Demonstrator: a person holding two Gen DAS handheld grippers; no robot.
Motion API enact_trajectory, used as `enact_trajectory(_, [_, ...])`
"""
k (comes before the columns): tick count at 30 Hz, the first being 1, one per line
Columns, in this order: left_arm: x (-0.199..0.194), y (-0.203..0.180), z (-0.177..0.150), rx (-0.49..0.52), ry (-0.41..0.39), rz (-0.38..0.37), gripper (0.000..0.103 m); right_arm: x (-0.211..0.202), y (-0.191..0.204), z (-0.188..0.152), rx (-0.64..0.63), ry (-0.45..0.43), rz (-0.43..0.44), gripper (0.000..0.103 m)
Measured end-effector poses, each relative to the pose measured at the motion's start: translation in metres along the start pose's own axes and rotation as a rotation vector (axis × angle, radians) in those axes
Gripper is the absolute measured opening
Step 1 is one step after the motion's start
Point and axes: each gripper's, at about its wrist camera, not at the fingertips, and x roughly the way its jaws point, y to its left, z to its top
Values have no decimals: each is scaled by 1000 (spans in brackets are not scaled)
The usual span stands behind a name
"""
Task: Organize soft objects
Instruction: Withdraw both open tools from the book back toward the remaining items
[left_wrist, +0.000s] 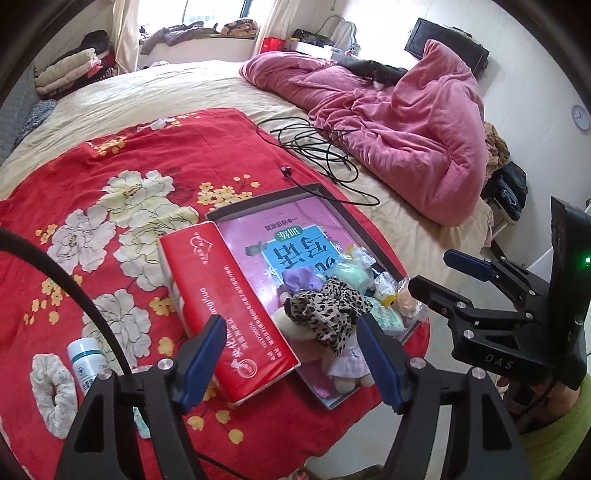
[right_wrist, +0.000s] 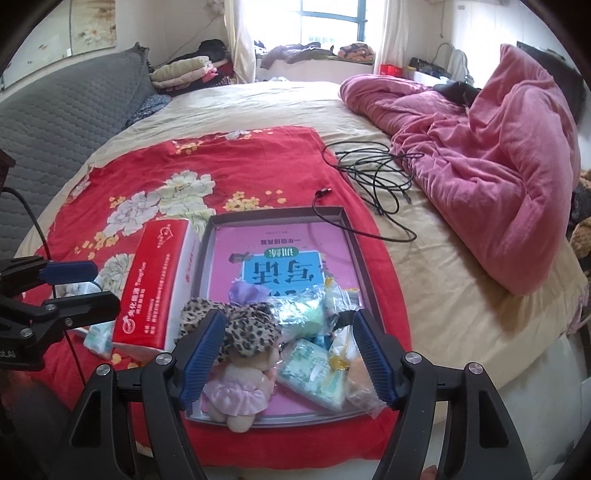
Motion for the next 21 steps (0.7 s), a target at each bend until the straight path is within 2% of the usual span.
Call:
enact_trajectory(5, [-15, 3, -3, 1, -17, 9, 78, -9, 6, 4, -8, -13, -27, 73])
enact_trajectory(13, [-32, 10, -12, -4, -15, 19, 79, -23, 19, 4, -44, -37, -87, 74])
enact_trajectory(21, [-48, 19, -26, -8, -21, 40, 79, -37, 41, 3, -68, -59, -85, 74])
